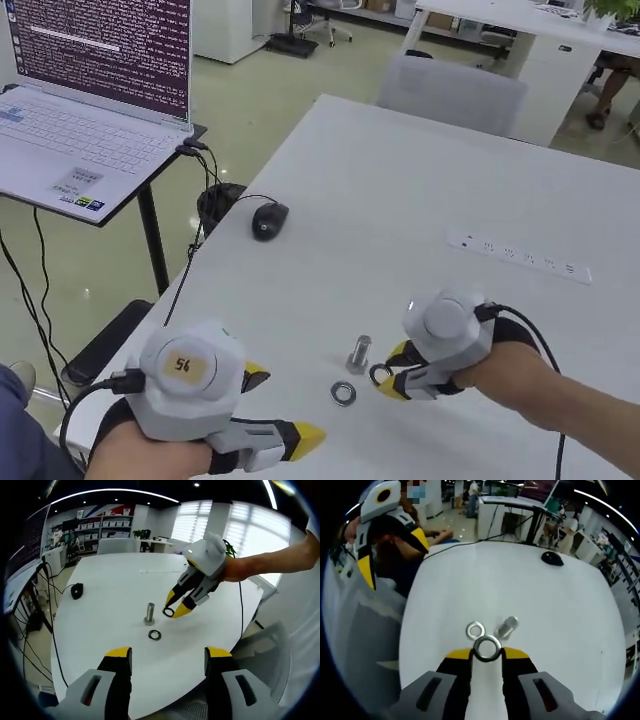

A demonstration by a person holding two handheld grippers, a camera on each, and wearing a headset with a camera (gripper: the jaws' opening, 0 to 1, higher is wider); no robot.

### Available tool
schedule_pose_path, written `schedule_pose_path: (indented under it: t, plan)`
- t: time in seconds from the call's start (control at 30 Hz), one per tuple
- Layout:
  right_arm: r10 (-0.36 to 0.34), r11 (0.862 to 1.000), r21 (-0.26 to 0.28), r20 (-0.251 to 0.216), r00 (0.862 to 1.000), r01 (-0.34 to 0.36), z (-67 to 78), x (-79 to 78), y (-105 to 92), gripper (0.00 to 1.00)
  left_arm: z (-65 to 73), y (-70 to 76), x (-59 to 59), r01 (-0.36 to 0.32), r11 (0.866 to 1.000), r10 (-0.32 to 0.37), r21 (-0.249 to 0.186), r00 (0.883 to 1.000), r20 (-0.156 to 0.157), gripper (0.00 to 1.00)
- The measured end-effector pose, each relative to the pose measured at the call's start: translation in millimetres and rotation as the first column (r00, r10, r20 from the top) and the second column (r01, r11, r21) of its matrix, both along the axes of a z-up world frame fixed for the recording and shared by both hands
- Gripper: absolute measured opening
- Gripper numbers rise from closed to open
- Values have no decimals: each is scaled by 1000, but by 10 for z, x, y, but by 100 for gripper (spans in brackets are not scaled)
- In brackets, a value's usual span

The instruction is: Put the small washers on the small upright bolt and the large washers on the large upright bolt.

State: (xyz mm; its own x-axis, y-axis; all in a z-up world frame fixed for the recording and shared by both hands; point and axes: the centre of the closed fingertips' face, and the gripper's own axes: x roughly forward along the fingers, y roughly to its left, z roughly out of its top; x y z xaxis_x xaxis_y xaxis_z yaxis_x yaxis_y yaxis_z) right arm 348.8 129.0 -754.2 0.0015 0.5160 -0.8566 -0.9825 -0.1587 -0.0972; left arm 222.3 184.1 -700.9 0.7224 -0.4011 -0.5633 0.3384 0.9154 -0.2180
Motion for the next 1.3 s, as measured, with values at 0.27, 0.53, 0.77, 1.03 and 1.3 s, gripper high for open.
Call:
schedule_pose_path:
  t: [0.27, 0.53, 0.77, 1.03, 1.3]
  plan:
    - [-35, 999, 37, 13, 999, 34, 153, 177, 233, 23, 16, 6, 17, 2, 1000, -2, -2, 1000, 4, 58]
    - [-51, 999, 11, -6, 999, 51, 25, 212, 344, 23, 30, 21, 21, 3, 1000, -3, -2, 1000, 5, 58]
    - [-64, 998, -4, -11, 998, 64, -18, 243, 332, 23, 4, 76, -10, -10, 1000, 10, -4, 1000, -1, 58]
    - [-70, 997, -17, -19, 997, 69, -65, 258, 332, 23, -13, 89, -17, -11, 1000, 11, -4, 1000, -4, 58]
    - [-72, 997, -27, -19, 997, 72, -101, 257, 365, 23, -9, 106, -8, -13, 1000, 13, -6, 1000, -3, 58]
